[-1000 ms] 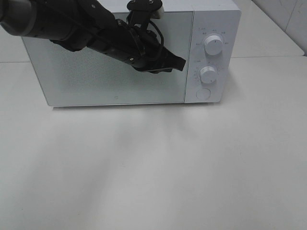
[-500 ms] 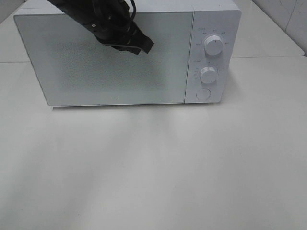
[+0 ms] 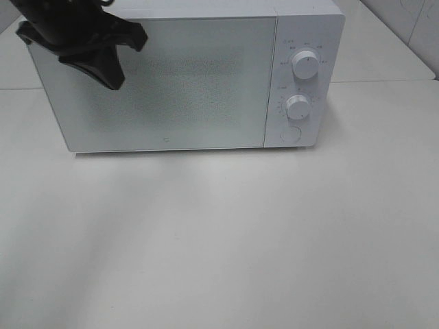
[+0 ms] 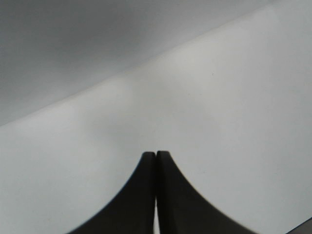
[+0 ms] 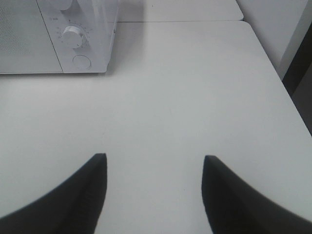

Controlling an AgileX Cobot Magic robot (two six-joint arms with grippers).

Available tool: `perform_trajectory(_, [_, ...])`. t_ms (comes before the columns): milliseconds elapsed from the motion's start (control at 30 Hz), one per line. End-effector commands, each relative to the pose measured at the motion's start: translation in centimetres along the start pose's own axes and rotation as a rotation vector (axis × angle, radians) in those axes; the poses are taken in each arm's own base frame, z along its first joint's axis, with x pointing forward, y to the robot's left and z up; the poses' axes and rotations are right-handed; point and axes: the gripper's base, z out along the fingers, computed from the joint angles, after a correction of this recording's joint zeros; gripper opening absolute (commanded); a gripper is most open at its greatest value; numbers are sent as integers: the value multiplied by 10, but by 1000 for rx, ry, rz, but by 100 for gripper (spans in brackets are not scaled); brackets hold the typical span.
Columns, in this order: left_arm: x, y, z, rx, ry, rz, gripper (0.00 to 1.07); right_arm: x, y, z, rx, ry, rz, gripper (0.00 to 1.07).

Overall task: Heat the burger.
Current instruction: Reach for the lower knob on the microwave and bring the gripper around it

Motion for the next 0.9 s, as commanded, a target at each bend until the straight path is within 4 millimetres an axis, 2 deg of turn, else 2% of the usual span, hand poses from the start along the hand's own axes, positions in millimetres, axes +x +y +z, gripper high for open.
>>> perform_trajectory(33, [4,3,-26,-11,-16,-39,0,2,0,-3,3,-36,-7,56])
perform_trajectory(67, [6,6,-35,-23,-28,-52,0,2,0,-3,3,-36,-7,56])
perform_trajectory(100, [14,13,-53,-49,-29,-91,0,2,0,-3,3,-36,-7,56])
perform_trajectory(133, [14,13,-53,-49,-29,-91,0,2,0,-3,3,-36,-7,56])
perform_trajectory(167, [18,17,-60,-60,-21,-111,0,2,0,-3,3,-36,-7,56])
perform_trajectory(200, [29,26,-76,-90,2,-130,0,2,0,-3,3,-36,-7,56])
perform_trajectory(233, [29,26,-76,-90,2,-130,0,2,0,-3,3,-36,-7,56])
perform_trajectory(300, [48,35,-95,-120,9,-169,0,2,0,-3,3,-36,-7,56])
perform_trajectory(333, [48,35,-95,-120,9,-169,0,2,0,-3,3,-36,-7,56])
perform_trajectory(367, [63,40,-107,-132,-13,-195,0,2,0,-3,3,-36,-7,56])
perform_trajectory(400, [63,40,-107,-132,-13,-195,0,2,0,-3,3,-36,-7,56])
perform_trajectory(433, [71,42,-113,-141,-25,-209,0,2,0,-3,3,-36,-7,56])
perform_trajectory(467, [89,45,-123,-157,-44,-229,0,2,0,-3,3,-36,-7,56])
perform_trajectory(500, [89,45,-123,-157,-44,-229,0,2,0,-3,3,-36,-7,56])
perform_trajectory(533, [110,44,-134,-176,-69,-245,0,2,0,-3,3,-36,-7,56])
perform_trajectory(567, [120,44,-138,-187,-82,-252,0,2,0,-3,3,-36,-7,56])
perform_trajectory(600, [120,44,-138,-187,-82,-252,0,2,0,-3,3,-36,-7,56])
perform_trajectory(633, [138,40,-145,-197,-100,-260,0,2,0,-3,3,-36,-7,56])
perform_trajectory(667, [149,37,-149,-202,-112,-259,0,2,0,-3,3,-36,-7,56])
perform_trajectory(700, [149,37,-149,-202,-112,-259,0,2,0,-3,3,-36,-7,56])
perform_trajectory(767, [175,29,-156,-209,-148,-252,0,2,0,-3,3,-36,-7,56])
perform_trajectory(800, [175,29,-156,-209,-148,-252,0,2,0,-3,3,-36,-7,56])
perform_trajectory(833, [192,24,-159,-211,-162,-240,0,2,-1,-3,4,-36,-8,56])
perform_trajectory(867, [192,24,-159,-211,-162,-240,0,2,-1,-3,4,-36,-8,56])
perform_trajectory(900, [200,21,-162,-213,-180,-230,0,2,-1,-3,4,-36,-8,56])
